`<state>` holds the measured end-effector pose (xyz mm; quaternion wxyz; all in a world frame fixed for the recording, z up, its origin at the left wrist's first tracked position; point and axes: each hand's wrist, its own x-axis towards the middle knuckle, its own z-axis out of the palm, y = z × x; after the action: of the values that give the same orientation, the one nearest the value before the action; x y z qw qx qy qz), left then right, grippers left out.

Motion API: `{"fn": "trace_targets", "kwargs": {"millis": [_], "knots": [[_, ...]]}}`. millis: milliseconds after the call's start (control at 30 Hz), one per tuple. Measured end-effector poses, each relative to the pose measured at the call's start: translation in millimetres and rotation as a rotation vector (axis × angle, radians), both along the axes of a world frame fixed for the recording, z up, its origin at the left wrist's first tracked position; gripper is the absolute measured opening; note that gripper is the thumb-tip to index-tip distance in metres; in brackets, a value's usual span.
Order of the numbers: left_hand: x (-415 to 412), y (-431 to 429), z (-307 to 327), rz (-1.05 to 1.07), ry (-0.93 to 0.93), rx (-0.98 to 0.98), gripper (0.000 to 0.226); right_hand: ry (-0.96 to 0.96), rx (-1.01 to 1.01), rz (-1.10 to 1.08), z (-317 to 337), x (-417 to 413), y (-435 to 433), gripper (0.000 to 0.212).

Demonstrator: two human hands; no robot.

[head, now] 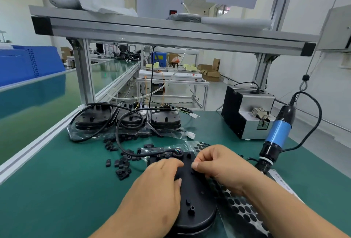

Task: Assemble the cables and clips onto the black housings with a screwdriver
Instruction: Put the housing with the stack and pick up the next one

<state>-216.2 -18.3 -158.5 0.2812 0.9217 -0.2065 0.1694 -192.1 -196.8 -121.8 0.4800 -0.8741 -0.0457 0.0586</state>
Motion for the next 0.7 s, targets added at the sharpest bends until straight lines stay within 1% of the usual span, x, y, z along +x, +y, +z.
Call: {"fn": "trace_targets", "kwargs": {"millis": [100,300,500,700], "knots": [[0.7,0.4,-2.6,-0.006,0.009,0.043,0.035,-0.013,-0.029,-0.003,0.3,0.2,0.3,0.023],[4.6,1.7,-5.8,-0.034,0.024,0.121,0.040,-0.034,-0.057,0.005,0.7,-0.5,1.1,0.024],[5.8,1.3,-7.4,-0.033,0.020,0.170,0.042,-0.032,-0.050,0.007,0.4,0.4,0.9,0.026],[5.2,1.1,-4.3,-0.066,0.072,0.188,0.055,-0.044,-0.079,0.019,0.1,1.6,-0.2,0.025]]}}
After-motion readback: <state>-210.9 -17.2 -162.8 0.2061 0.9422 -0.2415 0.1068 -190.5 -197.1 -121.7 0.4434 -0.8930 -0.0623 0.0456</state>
